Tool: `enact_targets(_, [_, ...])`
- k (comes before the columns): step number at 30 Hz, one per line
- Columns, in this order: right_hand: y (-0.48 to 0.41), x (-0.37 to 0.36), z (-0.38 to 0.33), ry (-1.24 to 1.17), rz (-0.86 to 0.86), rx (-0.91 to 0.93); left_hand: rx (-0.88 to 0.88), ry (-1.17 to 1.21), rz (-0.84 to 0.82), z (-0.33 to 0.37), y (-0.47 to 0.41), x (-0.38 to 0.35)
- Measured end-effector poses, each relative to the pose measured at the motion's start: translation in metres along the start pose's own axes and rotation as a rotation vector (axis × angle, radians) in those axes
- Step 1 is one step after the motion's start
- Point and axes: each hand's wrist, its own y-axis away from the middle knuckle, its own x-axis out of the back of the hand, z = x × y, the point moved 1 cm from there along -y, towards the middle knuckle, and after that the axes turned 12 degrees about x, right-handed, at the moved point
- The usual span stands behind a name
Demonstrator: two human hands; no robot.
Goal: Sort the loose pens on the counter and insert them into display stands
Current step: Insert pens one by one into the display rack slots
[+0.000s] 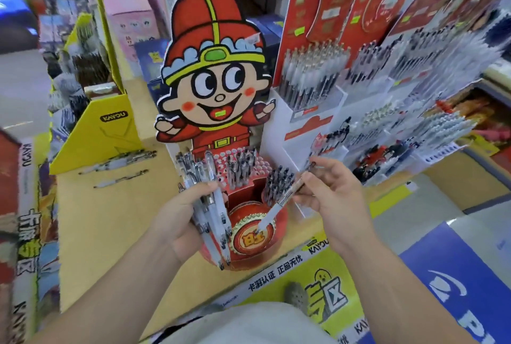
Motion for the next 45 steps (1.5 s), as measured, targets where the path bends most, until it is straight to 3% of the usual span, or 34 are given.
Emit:
enact_targets(10, [-0.087,0.057,-0.006,-0.033,-0.317,-0.036,-0.166,0.239,0.282,-0.034,-0.001,-0.066])
enact_targets(22, [-0.108,0.013,-0.031,-0.047,-0.499,0.061,-0.268,0.452,0.414,-0.047,0.024,-0.051])
enact_targets(35, [-0.094,-0.077,-0.035,0.464,-0.649,0.446,-0.189,0.493,0.224,-0.018,0.0,0.012])
enact_targets(45, [-0.096,-0.109,-0.003,0.879,-0.846,0.538,-0.157,0.53,0.135,-0.015,0.002,0.024])
